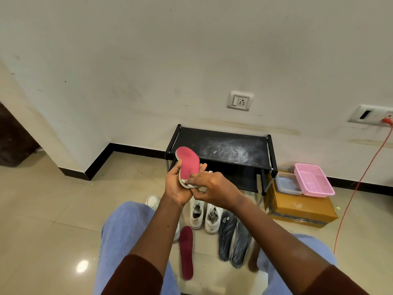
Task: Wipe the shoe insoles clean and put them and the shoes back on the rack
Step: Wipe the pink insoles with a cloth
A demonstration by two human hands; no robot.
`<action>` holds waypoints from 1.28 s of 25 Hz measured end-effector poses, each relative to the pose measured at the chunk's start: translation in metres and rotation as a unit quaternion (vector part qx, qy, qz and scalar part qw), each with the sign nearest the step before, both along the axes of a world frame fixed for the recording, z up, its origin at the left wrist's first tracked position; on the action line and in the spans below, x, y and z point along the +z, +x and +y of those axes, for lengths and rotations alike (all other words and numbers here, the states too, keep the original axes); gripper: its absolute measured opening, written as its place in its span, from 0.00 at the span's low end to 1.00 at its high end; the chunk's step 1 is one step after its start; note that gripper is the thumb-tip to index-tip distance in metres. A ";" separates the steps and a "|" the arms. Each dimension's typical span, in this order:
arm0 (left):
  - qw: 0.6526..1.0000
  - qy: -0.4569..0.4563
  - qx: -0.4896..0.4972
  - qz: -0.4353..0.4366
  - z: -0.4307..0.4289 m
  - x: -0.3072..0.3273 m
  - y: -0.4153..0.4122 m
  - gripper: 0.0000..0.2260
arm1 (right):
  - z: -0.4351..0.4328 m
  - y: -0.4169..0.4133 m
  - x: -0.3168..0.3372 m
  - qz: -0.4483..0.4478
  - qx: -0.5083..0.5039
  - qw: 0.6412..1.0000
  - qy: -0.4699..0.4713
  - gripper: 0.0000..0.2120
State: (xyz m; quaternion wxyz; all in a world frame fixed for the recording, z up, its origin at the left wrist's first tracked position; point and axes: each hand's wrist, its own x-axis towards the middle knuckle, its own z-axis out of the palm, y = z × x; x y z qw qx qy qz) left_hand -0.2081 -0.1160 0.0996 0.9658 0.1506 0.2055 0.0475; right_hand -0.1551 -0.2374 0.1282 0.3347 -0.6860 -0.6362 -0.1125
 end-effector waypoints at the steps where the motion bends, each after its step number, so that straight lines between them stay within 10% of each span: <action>1: 1.000 -0.004 0.004 0.003 0.001 -0.001 0.000 0.28 | 0.001 -0.006 0.003 0.010 0.015 1.000 -0.002 0.12; 7: 0.997 -0.024 0.007 -0.075 0.003 -0.005 -0.004 0.42 | 0.005 -0.016 -0.020 -0.027 0.009 1.000 -0.008 0.13; 22: 0.995 0.014 0.019 -0.100 -0.020 -0.012 -0.004 0.28 | 0.034 0.035 0.004 0.129 -0.277 0.951 -0.055 0.11; 32: 0.996 0.080 0.024 0.023 -0.023 -0.028 -0.002 0.22 | 0.006 -0.029 0.003 0.225 -0.171 0.928 -0.244 0.13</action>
